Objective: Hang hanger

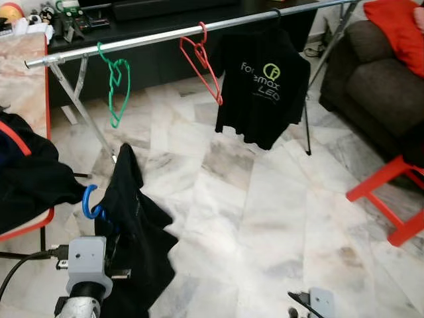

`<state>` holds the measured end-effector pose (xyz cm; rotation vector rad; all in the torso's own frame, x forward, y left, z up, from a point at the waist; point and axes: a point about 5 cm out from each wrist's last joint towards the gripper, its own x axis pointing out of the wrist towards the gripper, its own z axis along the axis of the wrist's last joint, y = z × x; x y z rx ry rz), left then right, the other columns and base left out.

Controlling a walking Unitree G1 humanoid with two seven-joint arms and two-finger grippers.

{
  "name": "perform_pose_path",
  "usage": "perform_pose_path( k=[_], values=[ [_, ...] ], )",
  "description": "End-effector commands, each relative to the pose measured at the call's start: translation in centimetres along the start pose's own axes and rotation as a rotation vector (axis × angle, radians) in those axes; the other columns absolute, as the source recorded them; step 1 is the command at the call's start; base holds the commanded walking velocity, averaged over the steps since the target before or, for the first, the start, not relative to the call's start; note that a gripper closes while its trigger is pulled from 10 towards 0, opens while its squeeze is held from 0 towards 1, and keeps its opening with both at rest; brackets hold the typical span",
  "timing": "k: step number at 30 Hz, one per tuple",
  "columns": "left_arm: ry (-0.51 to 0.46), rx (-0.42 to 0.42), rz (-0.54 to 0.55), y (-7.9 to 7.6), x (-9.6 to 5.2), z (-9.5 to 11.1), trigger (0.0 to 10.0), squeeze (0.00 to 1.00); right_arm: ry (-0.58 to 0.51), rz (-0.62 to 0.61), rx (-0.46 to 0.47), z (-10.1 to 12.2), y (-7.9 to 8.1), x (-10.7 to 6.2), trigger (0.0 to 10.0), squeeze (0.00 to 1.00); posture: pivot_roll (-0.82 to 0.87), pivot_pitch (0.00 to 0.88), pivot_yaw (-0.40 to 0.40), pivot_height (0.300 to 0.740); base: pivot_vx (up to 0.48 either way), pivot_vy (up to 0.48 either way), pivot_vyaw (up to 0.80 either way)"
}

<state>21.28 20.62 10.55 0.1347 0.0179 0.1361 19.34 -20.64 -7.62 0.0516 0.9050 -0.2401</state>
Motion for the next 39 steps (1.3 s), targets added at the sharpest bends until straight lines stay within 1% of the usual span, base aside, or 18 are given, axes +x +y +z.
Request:
perform_pose_path(
  k=[1, 16, 20, 24, 29, 31, 34, 36, 37, 38, 39],
  values=[
    [-0.010, -0.001, 0.002, 0.2, -0.5, 0.1, 10.0, 0.00, 0.018, 0.001, 0.019, -0.6, 0.1, -0.1, 10.0, 0.00, 0.06, 0.230, -0.051, 0.740, -0.307, 0.000, 0.00],
    [-0.019, 0.001, -0.008, 0.1, -0.5, 0.3, 10.0, 0.00, 0.012, 0.004, 0.018, -0.5, 0.2, -0.1, 10.0, 0.00, 0.06, 0.226, -0.049, 0.740, -0.306, 0.000, 0.00],
    [-0.018, 0.000, -0.007, 0.1, -0.4, 0.3, 10.0, 0.00, 0.012, 0.005, 0.013, -0.5, 0.3, -0.1, 10.0, 0.00, 0.06, 0.219, -0.047, 0.740, 0.000, 0.000, 0.00],
    [-0.019, -0.002, -0.031, -0.3, -0.4, 0.4, 10.0, 0.00, 0.010, 0.004, 0.009, -0.5, 0.2, -0.1, 10.0, 0.00, 0.06, 0.210, -0.047, 0.740, 0.000, 0.000, 0.00],
    [-0.023, -0.013, -0.066, -0.7, -0.4, 0.5, 10.0, 0.00, -0.003, 0.011, -0.024, -0.4, 0.2, -0.1, 10.0, 0.00, 0.06, 0.202, -0.046, 0.740, 0.000, 0.000, 0.00],
    [-0.024, -0.013, -0.077, -0.8, -0.3, 0.5, 10.0, 0.00, -0.005, 0.012, -0.030, -0.4, 0.2, -0.1, 10.0, 0.00, 0.06, 0.198, -0.045, 0.740, 0.000, 0.000, 0.80],
    [-0.022, -0.014, -0.109, -1.2, -0.2, 0.6, 10.0, 0.00, -0.007, 0.008, -0.015, -0.4, 0.2, -0.1, 10.0, 0.00, 0.06, 0.191, -0.046, 0.740, 0.000, 0.000, 0.64],
    [-0.017, -0.002, -0.171, -1.9, -0.1, 0.8, 10.0, 0.00, -0.011, 0.016, 0.011, -0.3, 0.3, -0.1, 10.0, 0.00, 0.06, 0.190, -0.046, 0.740, 0.000, 0.000, 0.00],
    [-0.014, -0.004, -0.184, -2.1, 0.0, 0.8, 10.0, 0.00, -0.013, 0.018, 0.008, -0.2, 0.3, -0.1, 10.0, 0.00, 0.06, 0.188, -0.048, 0.740, 0.000, 0.000, 0.00],
    [0.003, -0.004, -0.238, -2.7, 0.1, 0.9, 10.0, 0.00, -0.044, 0.027, -0.005, 0.6, 0.4, 0.0, 10.0, 0.00, 0.07, 0.186, -0.049, 0.740, 0.000, 0.000, 0.00],
    [0.009, 0.000, -0.265, -2.9, 0.2, 1.0, 10.0, 0.00, -0.063, 0.031, -0.009, 1.1, 0.4, 0.1, 10.0, 0.00, 0.07, 0.186, -0.049, 0.740, 0.000, 0.000, 0.00]
  ],
)
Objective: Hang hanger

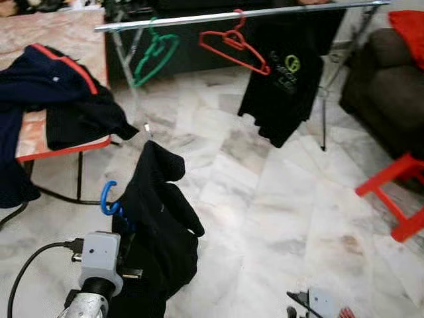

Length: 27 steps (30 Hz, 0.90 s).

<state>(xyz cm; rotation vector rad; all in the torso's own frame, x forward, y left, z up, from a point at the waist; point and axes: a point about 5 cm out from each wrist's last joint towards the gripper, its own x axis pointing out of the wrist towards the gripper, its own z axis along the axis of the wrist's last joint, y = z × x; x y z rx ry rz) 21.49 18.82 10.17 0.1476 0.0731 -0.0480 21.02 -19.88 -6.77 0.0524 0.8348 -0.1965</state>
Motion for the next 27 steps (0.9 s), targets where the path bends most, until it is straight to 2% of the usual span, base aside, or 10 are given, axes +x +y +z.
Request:
perform_pose_path(
  k=[1, 4, 9, 11, 14, 15, 16, 19, 23, 27],
  values=[
    [-0.020, 0.012, -0.118, -1.3, 0.6, 1.2, 10.0, 0.00, -0.032, 0.000, -0.006, 0.4, -0.5, 0.0, 10.0, 0.00, 0.07, 0.186, -0.049, 0.740, 0.000, 0.000, 0.00],
    [-0.012, 0.026, -0.175, -1.7, 0.9, 1.3, 10.0, 0.00, -0.098, 0.020, -0.017, 2.1, -0.3, 0.2, 10.0, 0.00, 0.06, 0.192, -0.048, 0.740, 0.000, 0.000, 0.00],
    [-0.022, 0.036, -0.321, -3.0, 1.9, 2.1, 10.0, 0.00, -0.345, 0.085, -0.101, 7.6, 0.5, 0.2, 10.0, 0.00, 0.06, 0.211, -0.049, 0.740, 0.000, 0.000, 0.00],
    [-0.030, 0.043, -0.404, -4.0, 2.6, 2.6, 10.0, 0.00, -0.535, 0.188, -0.051, 11.2, 1.7, -0.6, 10.0, 0.00, 0.06, 0.222, -0.045, 0.740, 0.000, 0.000, 0.00],
    [-0.031, 0.029, -0.457, -4.7, 3.1, 3.2, 10.0, 0.00, -0.650, 0.313, -0.097, 13.0, 3.5, -1.5, 10.0, 0.00, 0.05, 0.227, -0.040, 0.740, 0.000, 0.000, 0.00],
    [-0.034, 0.034, -0.486, -5.1, 3.3, 3.5, 10.0, 0.00, -0.691, 0.395, -0.121, 13.5, 4.6, -2.1, 10.0, 0.00, 0.05, 0.229, -0.040, 0.740, 0.000, 0.000, 0.00],
    [-0.042, 0.056, -0.550, -6.1, 4.0, 4.1, 10.0, 0.00, -0.747, 0.567, -0.139, 13.9, 6.2, -3.5, 10.0, 0.00, 0.04, 0.232, -0.039, 0.740, 0.000, 0.000, 0.00],
    [-0.074, 0.059, -0.635, -7.6, 4.9, 5.3, 10.0, 0.00, -0.770, 0.728, -0.164, 13.8, 6.8, -4.8, 10.0, 0.00, 0.03, 0.237, -0.038, 0.740, 0.000, 0.000, 0.00],
    [-0.089, 0.054, -0.729, -9.4, 6.1, 7.2, 10.0, 0.00, -0.795, 0.762, -0.288, 13.6, 6.2, -5.7, 10.0, 0.00, 0.01, 0.242, -0.037, 0.740, 0.000, 0.000, 0.00],
    [-0.116, 0.056, -0.786, -10.5, 6.6, 8.3, 10.0, 0.00, -0.803, 0.763, -0.298, 13.5, 5.7, -6.1, 10.0, 0.00, 0.01, 0.245, -0.040, 0.740, 0.000, 0.000, 0.00]
  ],
)
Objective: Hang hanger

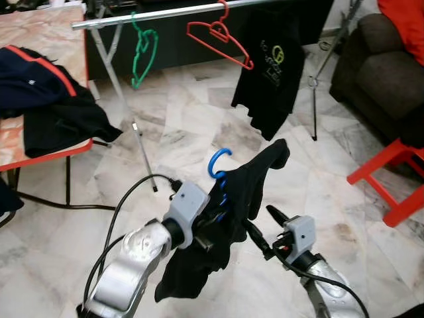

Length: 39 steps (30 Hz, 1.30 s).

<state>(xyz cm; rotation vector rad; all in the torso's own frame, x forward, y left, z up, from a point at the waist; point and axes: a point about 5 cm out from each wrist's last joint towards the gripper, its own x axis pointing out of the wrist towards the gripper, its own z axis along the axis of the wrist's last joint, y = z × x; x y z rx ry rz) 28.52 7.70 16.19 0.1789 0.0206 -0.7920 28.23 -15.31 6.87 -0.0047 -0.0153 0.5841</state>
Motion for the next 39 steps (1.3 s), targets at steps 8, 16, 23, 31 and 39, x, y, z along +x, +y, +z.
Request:
perform_pose_path(
  k=[8, 16, 23, 31, 39],
  values=[
    [-0.079, 0.000, -0.179, -3.0, 2.6, 2.4, 10.0, 0.00, 0.094, -0.032, 0.008, -1.5, 0.6, -1.2, 10.0, 0.00, 0.00, 0.253, -0.039, 0.740, 0.000, 0.000, 0.00],
    [-0.094, -0.009, -0.210, -3.3, 3.1, 3.0, 10.0, 0.00, 0.073, -0.234, -0.100, -0.8, -1.2, -0.6, 10.0, 0.00, 0.00, 0.258, -0.042, 0.740, 0.000, 0.000, 0.00],
    [-0.090, -0.015, -0.209, -3.2, 2.9, 2.8, 10.0, 0.00, 0.061, -0.368, -0.129, -0.5, -2.6, -0.7, 10.0, 0.00, 0.00, 0.256, -0.043, 0.740, 0.000, 0.000, 0.00],
    [-0.091, -0.023, -0.202, -3.3, 2.8, 2.6, 10.0, 0.00, 0.065, -0.569, -0.182, -0.4, -4.2, -1.1, 10.0, 0.00, 0.00, 0.247, -0.044, 0.740, 0.000, 0.000, 0.00],
    [-0.090, -0.028, -0.199, -3.5, 2.6, 2.5, 10.0, 0.00, 0.013, -0.620, -0.155, 0.2, -4.5, -1.1, 0.0, 0.00, 0.00, 0.238, -0.045, 0.740, 0.000, 0.000, 0.00]
  ],
)
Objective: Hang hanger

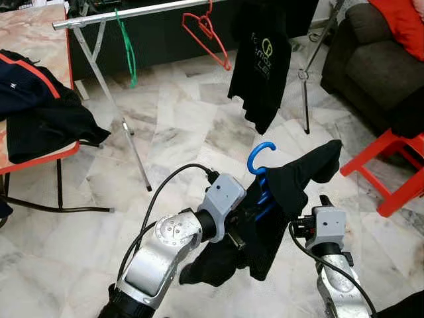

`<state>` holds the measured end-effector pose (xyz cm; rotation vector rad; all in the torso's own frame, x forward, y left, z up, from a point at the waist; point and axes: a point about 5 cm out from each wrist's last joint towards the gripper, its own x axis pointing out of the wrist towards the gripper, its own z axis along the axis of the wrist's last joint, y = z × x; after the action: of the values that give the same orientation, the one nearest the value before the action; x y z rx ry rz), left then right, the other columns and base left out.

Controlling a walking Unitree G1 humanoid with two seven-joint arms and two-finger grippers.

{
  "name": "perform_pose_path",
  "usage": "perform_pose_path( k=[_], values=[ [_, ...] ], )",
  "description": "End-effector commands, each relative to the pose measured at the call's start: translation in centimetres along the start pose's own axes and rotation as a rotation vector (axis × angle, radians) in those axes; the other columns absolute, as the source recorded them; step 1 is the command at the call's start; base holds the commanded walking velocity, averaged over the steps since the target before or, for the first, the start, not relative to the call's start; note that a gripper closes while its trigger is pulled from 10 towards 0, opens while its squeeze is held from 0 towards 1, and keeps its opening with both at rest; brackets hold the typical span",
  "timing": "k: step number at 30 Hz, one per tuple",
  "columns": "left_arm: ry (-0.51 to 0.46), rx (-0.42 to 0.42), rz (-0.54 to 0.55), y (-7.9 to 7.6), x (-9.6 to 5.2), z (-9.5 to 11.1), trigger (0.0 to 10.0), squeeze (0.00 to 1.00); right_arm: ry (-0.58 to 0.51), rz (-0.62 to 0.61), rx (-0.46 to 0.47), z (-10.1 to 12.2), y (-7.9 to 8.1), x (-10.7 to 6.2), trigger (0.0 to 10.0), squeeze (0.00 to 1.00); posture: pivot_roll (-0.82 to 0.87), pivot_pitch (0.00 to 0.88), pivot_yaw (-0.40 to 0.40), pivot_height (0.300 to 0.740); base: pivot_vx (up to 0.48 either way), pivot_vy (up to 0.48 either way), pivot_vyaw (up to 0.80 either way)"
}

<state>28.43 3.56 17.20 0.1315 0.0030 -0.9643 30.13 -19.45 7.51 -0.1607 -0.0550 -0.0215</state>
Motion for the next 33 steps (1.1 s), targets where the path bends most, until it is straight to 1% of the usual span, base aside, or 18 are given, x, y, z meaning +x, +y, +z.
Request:
perform_pose_path(
  k=[1, 7, 9, 15, 18, 24, 33],
  values=[
    [-0.042, 0.003, -0.028, -0.8, 0.0, 0.7, 10.0, 0.00, 0.005, -0.011, 0.008, -0.5, 0.1, -0.3, 0.0, 0.00, 0.00, 0.237, -0.044, 0.740, 0.000, 0.000, 0.00],
    [-0.046, -0.002, -0.024, -0.9, 0.0, 0.7, 10.0, 0.00, 0.005, -0.014, 0.021, -0.5, 0.4, -0.2, 0.0, 0.00, 0.01, 0.231, -0.044, 0.740, 0.000, 0.000, 0.00],
    [-0.048, -0.003, -0.026, -1.0, 0.0, 0.7, 10.0, 0.00, 0.011, 0.017, 0.045, -0.6, 0.7, -0.2, 0.0, 0.00, 0.00, 0.223, -0.042, 0.740, 0.000, 0.000, 0.00],
    [-0.053, -0.009, -0.028, -1.2, -0.1, 0.7, 10.0, 0.00, 0.010, 0.044, 0.050, -0.7, 1.1, -0.2, 0.0, 0.00, 0.00, 0.212, -0.043, 0.740, 0.000, 0.000, 0.00],
    [-0.053, -0.015, -0.032, -1.2, -0.4, 0.8, 10.0, 0.00, 0.011, 0.041, 0.047, -0.8, 1.1, -0.2, 0.0, 0.00, 0.00, 0.208, -0.043, 0.740, 0.000, 0.000, 0.00],
    [-0.030, -0.029, -0.109, -1.7, -1.8, 0.2, 10.0, 0.00, 0.016, 0.048, 0.049, -0.8, 1.3, 0.0, 0.0, 0.00, 0.01, 0.203, -0.041, 0.740, 0.000, 0.000, 0.00],
    [-0.023, -0.027, -0.106, -1.4, -2.3, 0.4, 10.0, 0.00, 0.016, 0.051, 0.055, -0.8, 1.4, 0.1, 0.0, 0.00, 0.02, 0.222, -0.043, 0.740, 0.000, 0.000, 0.00]
  ],
)
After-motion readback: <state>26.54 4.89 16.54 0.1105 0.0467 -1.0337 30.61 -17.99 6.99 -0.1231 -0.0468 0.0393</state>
